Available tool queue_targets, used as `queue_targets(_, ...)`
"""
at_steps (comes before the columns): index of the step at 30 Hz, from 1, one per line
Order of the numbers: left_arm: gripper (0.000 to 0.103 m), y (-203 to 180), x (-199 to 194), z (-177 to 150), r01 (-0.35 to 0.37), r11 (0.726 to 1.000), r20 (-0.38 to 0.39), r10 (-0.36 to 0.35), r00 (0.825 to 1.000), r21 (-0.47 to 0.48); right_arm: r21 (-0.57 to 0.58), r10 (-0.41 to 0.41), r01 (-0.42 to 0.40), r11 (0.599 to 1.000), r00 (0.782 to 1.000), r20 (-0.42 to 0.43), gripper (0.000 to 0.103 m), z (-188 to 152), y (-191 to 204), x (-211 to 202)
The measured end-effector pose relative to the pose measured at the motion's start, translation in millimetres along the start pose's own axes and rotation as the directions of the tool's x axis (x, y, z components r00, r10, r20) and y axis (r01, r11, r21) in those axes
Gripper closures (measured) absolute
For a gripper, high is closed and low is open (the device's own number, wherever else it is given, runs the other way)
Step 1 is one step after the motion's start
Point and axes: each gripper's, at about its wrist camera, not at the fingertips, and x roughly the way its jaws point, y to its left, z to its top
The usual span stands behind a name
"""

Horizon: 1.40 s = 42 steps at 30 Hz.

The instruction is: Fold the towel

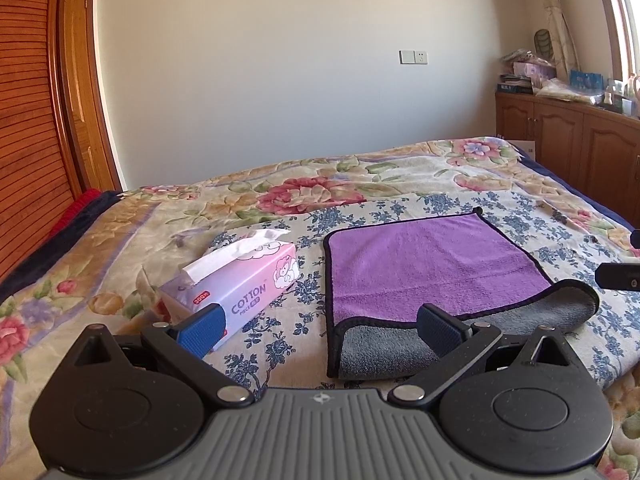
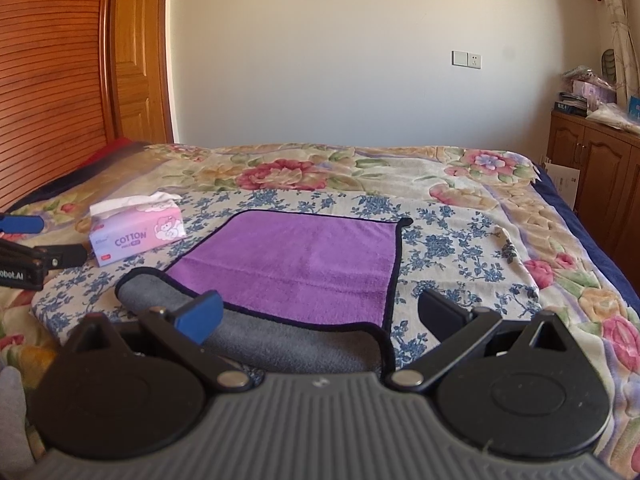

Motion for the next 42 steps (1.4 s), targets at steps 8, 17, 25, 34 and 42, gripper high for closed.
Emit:
queue_targets(8,0.000,1.7,19.6,-0.8,0.012,1.000,-0.015,-0.012,1.000,0.004,0.024,0.007,-0.007,1.000,1.000,-0.013,0.000,2.0,-6.8,14.3)
queue_targets(17,0.000,3.6,42.0,-1.8,0.039,0.999,-0.033,-0.039,0.999,-0.003,0.026,0.003,-0.002,1.000,0.999,-0.039,0.000,2.0,-13.0,32.7)
queue_targets(25,0.005,7.7,62.6,-2.8,0.079,0.997,-0.060,-0.080,0.995,-0.022,0.014,0.005,-0.004,1.000,0.997,-0.076,0.000,-0.7,-16.6,50.3)
queue_targets(34,0.020,8.5,82.7,-3.0,0.123,0.992,-0.095,-0.126,0.988,-0.031,0.000,0.021,-0.022,1.000,0.992,-0.123,0.000,-4.7,-18.0,64.1)
queue_targets(42,0.042,11.0,95.6,-7.4,0.154,0.987,-0.147,-0.160,0.976,-0.055,-0.011,0.031,-0.033,0.999,0.985,-0.168,0.000,-8.5,-18.6,75.2)
